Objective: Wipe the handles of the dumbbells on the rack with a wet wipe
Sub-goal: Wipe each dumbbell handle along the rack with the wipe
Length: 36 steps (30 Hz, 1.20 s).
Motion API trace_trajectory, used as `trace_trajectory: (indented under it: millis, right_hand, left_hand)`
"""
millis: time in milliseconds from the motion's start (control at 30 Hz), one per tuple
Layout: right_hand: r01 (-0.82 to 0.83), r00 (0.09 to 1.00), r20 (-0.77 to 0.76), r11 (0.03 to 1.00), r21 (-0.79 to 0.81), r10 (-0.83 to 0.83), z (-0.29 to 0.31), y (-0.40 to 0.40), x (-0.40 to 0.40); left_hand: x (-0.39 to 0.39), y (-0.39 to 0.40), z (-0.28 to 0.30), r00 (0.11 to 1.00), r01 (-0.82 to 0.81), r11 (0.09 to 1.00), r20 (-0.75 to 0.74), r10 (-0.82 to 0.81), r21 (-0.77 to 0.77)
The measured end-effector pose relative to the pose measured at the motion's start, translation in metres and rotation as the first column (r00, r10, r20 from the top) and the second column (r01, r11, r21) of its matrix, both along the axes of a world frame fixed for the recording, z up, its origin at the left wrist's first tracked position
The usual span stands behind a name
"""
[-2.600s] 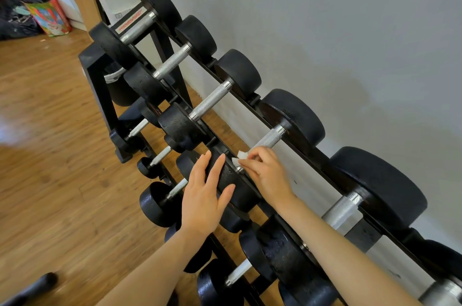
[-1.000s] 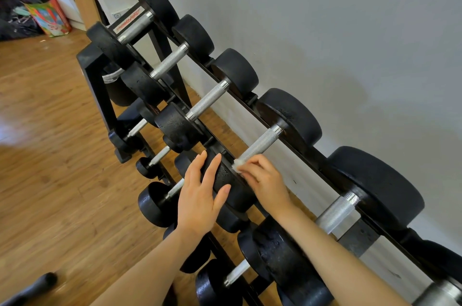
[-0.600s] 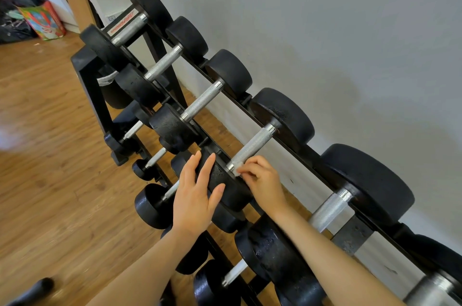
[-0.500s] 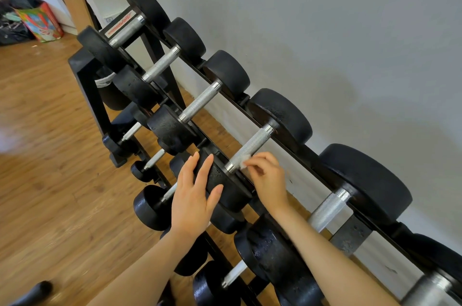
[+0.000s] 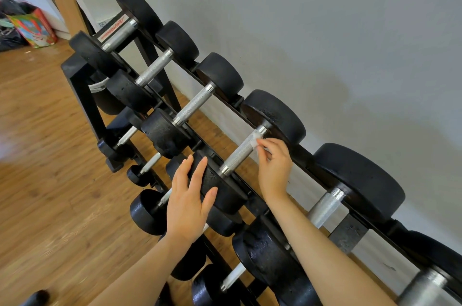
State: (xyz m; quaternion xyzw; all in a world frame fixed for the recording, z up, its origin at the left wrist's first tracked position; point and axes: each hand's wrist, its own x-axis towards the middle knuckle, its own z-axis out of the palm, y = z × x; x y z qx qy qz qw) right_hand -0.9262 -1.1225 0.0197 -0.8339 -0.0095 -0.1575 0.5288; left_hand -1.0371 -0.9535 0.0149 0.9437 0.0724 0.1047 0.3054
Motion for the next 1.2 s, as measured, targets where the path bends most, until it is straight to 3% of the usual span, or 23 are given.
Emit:
trace_trajectory:
  millis: [467, 633, 700, 933, 1200]
  right_hand:
    - [0.021, 0.993, 0.115, 0.982, -0.188, 0.001, -0.001, 0.004, -0.005]
    - [0.118, 0.993, 0.015, 0.993, -0.007, -0.118, 0.008, 0.015, -0.001]
    - [0.135, 0.991, 0.0, 0.991, -0.007, -0.135, 0.01, 0.019, -0.002]
    - [-0.178, 0.984, -0.024, 0.962, -0.206, 0.177, -0.001, 0.014, -0.024]
    - [-0.381, 0.923, -0.169, 0.889, -0.253, 0.347, 0.012, 0.011, -0.034]
  left_hand:
    - [0.0, -0.002, 0.001, 1.0, -0.005, 1.0, -0.005, 0.005, -0.024]
    - [0.0, -0.001, -0.002, 1.0, -0.01, 1.0, -0.011, 0.01, -0.012]
    - [-0.001, -0.001, 0.0, 0.999, -0.01, 1.0, -0.03, 0.009, -0.02]
    - [-0.002, -0.002, 0.005, 0.998, -0.01, 1.0, -0.065, 0.009, -0.009]
    - [-0.002, -0.002, 0.014, 0.994, -0.011, 1.0, -0.112, 0.012, 0.006]
